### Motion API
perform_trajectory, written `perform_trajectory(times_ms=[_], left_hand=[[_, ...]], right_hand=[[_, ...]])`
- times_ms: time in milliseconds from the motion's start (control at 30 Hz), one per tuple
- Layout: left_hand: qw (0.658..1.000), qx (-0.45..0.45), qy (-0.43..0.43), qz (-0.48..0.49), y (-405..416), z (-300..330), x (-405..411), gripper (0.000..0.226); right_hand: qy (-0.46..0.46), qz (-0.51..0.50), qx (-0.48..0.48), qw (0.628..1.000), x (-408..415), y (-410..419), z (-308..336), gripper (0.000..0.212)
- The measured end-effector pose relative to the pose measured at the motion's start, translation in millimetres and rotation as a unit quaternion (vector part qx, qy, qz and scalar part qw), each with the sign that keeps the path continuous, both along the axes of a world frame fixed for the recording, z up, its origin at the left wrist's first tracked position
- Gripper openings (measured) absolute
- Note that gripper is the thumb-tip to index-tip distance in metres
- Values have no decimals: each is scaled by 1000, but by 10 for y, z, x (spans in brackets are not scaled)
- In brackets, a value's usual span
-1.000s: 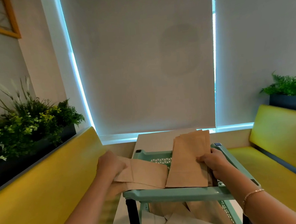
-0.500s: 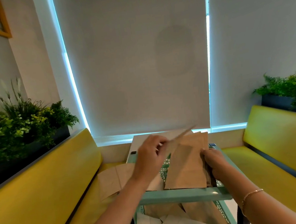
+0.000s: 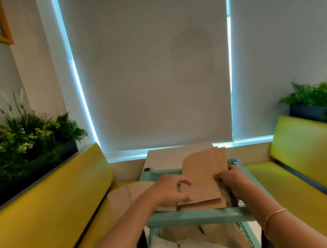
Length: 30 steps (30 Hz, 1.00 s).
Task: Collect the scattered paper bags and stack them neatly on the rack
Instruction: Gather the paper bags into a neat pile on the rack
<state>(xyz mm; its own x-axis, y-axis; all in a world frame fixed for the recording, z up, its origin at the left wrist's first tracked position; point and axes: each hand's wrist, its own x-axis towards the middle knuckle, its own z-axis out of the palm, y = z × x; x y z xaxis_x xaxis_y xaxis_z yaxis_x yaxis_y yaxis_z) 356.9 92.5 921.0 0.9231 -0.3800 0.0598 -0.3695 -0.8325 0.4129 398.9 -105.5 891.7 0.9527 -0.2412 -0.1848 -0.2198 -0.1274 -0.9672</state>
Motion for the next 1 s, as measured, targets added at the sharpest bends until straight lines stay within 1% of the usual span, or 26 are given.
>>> perform_trajectory(times_ms=[67,100,167,200,233,267,333,367,400,433,467,500,533,567,600,667,700,767,833,933,967,1000], left_hand=[[995,23,-26,98,280,99,91,55],[988,54,-23,143,447,145,146,59],[970,135,22,203,739,182,234,63],[961,166,53,214,850,183,256,60],[957,179,81,212,934,178,266,53],[958,174,95,205,1001,184,272,42],[968,142,76,192,1096,264,261,27],[973,111,46,195,1133,325,247,22],[977,48,16,205,1157,395,238,21],[975,-59,1,215,1164,467,227,20],[956,-200,9,216,1142,525,208,17],[918,-339,35,205,1089,558,194,14],[873,-446,65,187,1004,578,171,11],[834,-516,89,174,908,563,171,9],[807,-557,111,165,794,520,168,7],[779,-587,143,165,540,353,223,7],[775,-589,149,174,414,261,260,10],[778,-575,153,199,181,88,339,21],[783,-558,183,204,-8,-25,371,28],[766,-567,240,184,-189,-65,365,36],[757,-578,248,179,-227,-61,369,37],[745,-594,249,175,-261,-59,381,36]], right_hand=[[-2,2,-12,1000,-27,-7,12,37],[-3,4,-14,1000,-39,-10,14,38],[-8,5,-15,1000,-52,-5,16,41],[-10,4,-16,1000,-49,-2,13,42],[-13,5,-18,1000,-47,7,17,42],[-16,5,-17,1000,-45,17,25,43],[-22,0,-9,1000,-44,31,40,45],[-25,-5,-6,1000,-36,28,38,46],[-28,-11,-4,1000,-36,24,41,46],[-31,-16,-3,999,-40,17,46,46],[-34,-21,-2,999,-37,11,48,46],[-39,-24,-2,999,-35,7,50,45],[-44,-25,3,999,-36,6,55,46],[-48,-23,11,999,-41,13,62,47],[-49,-18,23,998,-44,19,68,49],[-54,-2,45,998,-46,39,83,51],[-60,6,57,997,-57,53,96,51],[-83,19,79,993,-59,69,125,48],[-105,43,87,990,-43,69,151,46],[-148,87,107,979,-74,76,242,32],[-154,98,106,978,-87,78,273,26],[-150,107,108,977,-108,71,308,25]])
